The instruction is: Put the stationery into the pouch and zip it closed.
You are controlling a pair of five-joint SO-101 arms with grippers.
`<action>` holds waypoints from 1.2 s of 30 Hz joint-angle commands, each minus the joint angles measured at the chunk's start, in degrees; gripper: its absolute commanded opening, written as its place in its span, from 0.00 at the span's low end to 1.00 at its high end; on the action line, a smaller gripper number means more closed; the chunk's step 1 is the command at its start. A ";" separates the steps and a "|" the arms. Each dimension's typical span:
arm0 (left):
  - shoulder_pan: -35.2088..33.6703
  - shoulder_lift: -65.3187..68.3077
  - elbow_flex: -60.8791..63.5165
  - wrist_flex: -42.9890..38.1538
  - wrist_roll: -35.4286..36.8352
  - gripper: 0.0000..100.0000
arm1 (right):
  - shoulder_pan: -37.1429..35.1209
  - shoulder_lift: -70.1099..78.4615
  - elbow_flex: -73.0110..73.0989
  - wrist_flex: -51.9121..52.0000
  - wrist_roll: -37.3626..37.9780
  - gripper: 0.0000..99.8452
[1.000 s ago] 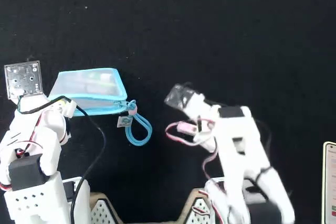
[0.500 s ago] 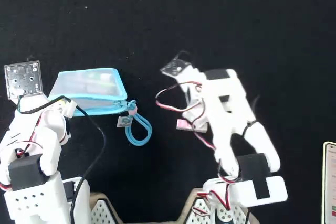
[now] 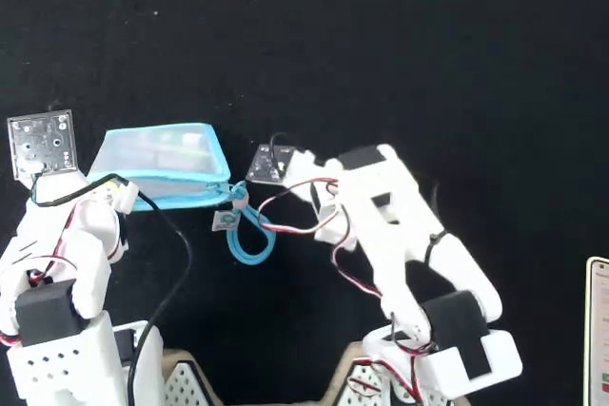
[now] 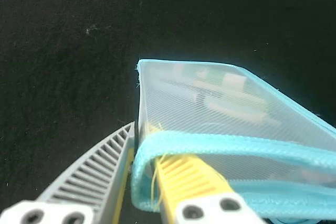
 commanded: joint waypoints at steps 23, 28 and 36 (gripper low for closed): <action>-0.22 -0.35 -1.01 0.26 -0.35 0.03 | -0.44 -2.24 9.54 -21.98 1.23 0.13; -0.22 -0.35 -1.01 0.26 -0.35 0.03 | -0.44 -2.24 10.95 -24.97 1.23 0.12; -0.22 -0.35 -1.01 0.26 -0.35 0.03 | 0.35 -6.29 7.87 -18.55 -0.44 0.01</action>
